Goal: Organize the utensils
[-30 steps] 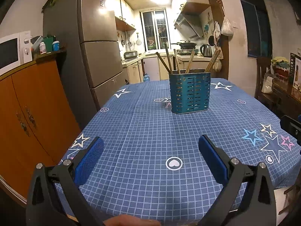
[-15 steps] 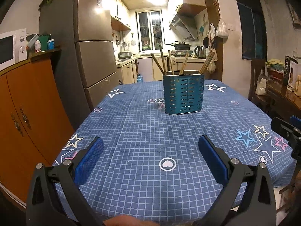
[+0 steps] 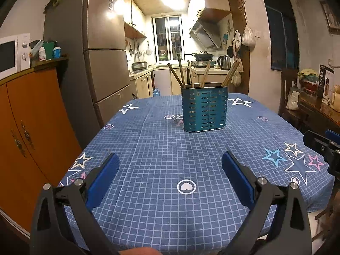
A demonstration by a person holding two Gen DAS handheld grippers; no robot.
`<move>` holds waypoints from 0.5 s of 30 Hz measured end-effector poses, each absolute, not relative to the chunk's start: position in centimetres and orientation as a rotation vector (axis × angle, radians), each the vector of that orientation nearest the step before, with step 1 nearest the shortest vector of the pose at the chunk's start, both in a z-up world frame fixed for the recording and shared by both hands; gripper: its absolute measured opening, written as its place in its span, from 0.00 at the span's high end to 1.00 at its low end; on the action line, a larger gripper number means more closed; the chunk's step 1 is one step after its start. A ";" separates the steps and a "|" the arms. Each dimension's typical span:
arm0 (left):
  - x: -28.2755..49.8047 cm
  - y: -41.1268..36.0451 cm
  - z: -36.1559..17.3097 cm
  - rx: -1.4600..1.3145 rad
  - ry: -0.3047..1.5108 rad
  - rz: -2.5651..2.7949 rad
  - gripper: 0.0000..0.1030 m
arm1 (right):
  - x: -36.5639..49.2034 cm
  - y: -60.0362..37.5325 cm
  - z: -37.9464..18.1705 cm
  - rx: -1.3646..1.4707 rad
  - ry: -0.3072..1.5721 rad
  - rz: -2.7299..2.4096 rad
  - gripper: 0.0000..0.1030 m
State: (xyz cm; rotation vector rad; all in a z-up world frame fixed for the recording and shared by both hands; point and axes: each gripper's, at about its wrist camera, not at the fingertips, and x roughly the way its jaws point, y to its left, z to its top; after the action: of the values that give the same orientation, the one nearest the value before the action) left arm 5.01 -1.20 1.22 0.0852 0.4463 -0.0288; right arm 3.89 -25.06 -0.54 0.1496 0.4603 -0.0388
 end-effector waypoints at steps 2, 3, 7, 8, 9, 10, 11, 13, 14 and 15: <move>5.0 -1.2 1.3 0.079 0.445 -0.029 0.09 | 3.8 -25.0 -0.4 0.149 0.455 -0.040 0.04; 4.9 -1.1 1.3 0.078 0.444 -0.028 0.09 | 3.7 -25.0 -0.4 0.150 0.453 -0.040 0.04; 4.6 -1.1 1.3 0.074 0.439 -0.037 0.09 | 3.4 -25.2 -0.4 0.152 0.450 -0.040 0.05; 4.4 -1.1 1.3 0.072 0.440 -0.036 0.09 | 3.4 -25.2 -0.4 0.151 0.449 -0.042 0.05; 4.3 -1.1 1.3 0.069 0.439 -0.042 0.09 | 3.4 -25.2 -0.3 0.151 0.447 -0.042 0.05; 4.2 -1.1 1.2 0.070 0.437 -0.042 0.09 | 3.3 -25.3 -0.3 0.152 0.446 -0.042 0.05; 4.0 -1.2 1.2 0.076 0.433 -0.036 0.09 | 3.2 -25.3 -0.2 0.153 0.443 -0.042 0.05; 3.8 -1.4 1.1 0.086 0.427 -0.030 0.09 | 3.1 -25.3 -0.1 0.155 0.439 -0.042 0.05; 3.8 -1.4 1.1 0.086 0.429 -0.033 0.09 | 3.0 -25.3 -0.1 0.156 0.437 -0.042 0.05; 3.8 -1.3 1.1 0.084 0.433 -0.037 0.09 | 2.9 -25.3 -0.1 0.155 0.435 -0.042 0.05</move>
State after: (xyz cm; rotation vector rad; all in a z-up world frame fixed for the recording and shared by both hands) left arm 3.77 -1.30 1.06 0.0837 0.4327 -0.0374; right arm 2.94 -25.29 -0.05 0.1552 0.4351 -0.0420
